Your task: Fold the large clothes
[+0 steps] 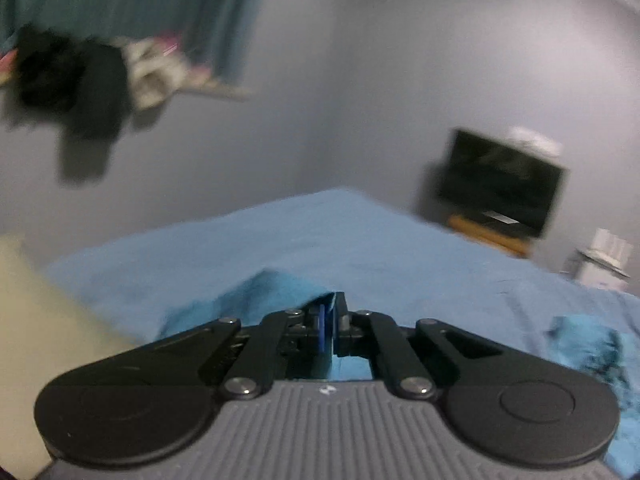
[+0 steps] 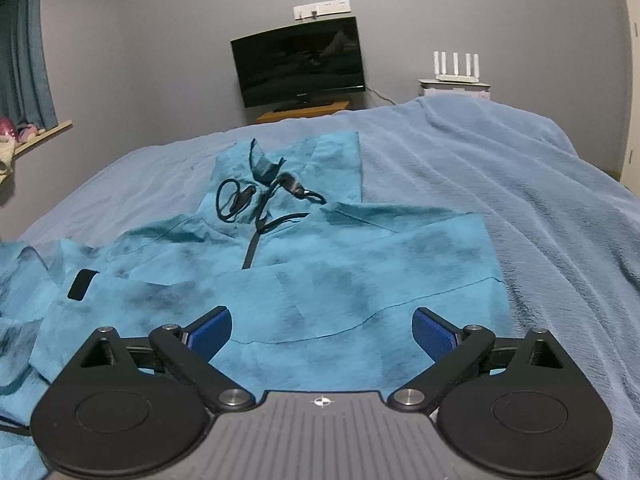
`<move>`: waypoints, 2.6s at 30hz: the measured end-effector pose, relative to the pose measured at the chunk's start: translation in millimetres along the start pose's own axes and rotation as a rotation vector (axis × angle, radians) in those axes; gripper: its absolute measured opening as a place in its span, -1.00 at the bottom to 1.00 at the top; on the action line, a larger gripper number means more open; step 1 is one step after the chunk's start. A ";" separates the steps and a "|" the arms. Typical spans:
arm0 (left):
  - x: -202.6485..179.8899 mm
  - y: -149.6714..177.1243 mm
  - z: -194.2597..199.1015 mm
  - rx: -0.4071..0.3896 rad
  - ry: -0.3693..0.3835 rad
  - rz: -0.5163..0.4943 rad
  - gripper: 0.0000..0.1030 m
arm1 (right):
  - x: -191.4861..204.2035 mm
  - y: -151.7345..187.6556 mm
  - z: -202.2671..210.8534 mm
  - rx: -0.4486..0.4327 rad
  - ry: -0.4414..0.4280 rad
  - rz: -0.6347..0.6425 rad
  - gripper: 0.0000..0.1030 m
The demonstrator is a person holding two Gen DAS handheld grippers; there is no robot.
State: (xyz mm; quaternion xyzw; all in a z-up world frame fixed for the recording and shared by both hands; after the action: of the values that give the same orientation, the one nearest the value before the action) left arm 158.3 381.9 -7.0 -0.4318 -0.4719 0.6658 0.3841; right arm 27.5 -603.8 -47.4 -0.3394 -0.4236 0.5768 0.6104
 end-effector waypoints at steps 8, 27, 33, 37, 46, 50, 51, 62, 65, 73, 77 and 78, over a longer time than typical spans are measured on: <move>-150.6 -18.9 40.2 -0.066 0.359 -0.113 -1.00 | 13.2 2.2 5.6 -0.012 -0.046 0.053 0.93; -174.0 73.6 35.4 0.197 0.185 -0.119 0.65 | -11.6 6.1 9.9 -0.005 -0.016 -0.090 0.97; -80.7 92.8 -19.9 0.326 -0.075 0.089 0.65 | -6.4 7.3 8.2 0.004 -0.019 -0.068 0.98; -53.3 111.4 -41.7 0.385 -0.144 0.098 0.65 | -7.5 6.7 8.1 0.004 -0.015 -0.079 0.98; -22.2 117.5 -77.9 0.405 -0.006 0.462 -0.78 | -7.6 8.8 5.0 0.017 -0.006 -0.081 0.98; -47.7 66.4 -65.7 0.282 0.134 0.362 -0.90 | -7.1 8.6 4.0 0.017 -0.013 -0.079 0.98; -57.0 49.0 -60.2 0.248 0.174 0.331 -0.92 | -6.6 8.8 3.3 0.019 -0.016 -0.078 0.98; -238.0 -74.3 33.7 0.150 0.724 0.099 -0.96 | -1.9 7.1 5.8 0.003 -0.040 -0.066 0.98; -301.2 -66.2 44.8 0.210 0.865 0.093 -0.96 | -3.8 6.5 7.2 -0.004 -0.038 -0.075 0.98; -455.3 57.1 41.1 0.466 1.004 0.000 -0.97 | -19.8 6.9 12.5 -0.026 -0.013 -0.150 0.98; -492.2 127.1 30.4 0.551 0.938 -0.054 -0.95 | -33.0 10.9 10.2 -0.013 -0.001 -0.220 0.98; -493.0 140.2 24.0 0.592 0.911 -0.063 -0.93 | -35.7 11.9 9.7 -0.011 0.003 -0.238 0.98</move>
State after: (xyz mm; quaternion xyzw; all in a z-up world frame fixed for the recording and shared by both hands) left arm 284.9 -114.8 -32.4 -0.5356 -0.0628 0.5040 0.6747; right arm 14.5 -638.7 -58.7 -0.2910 -0.4631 0.4974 0.6734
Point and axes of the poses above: each gripper's, at about its wrist camera, not at the fingertips, and z roughly against the way its jaws point, x to its left, y to its underside, the point moved 7 cm from there along -z, roughly the way its jaws point, and after that the axes turned 9 degrees about -x, right-handed, at the moved point
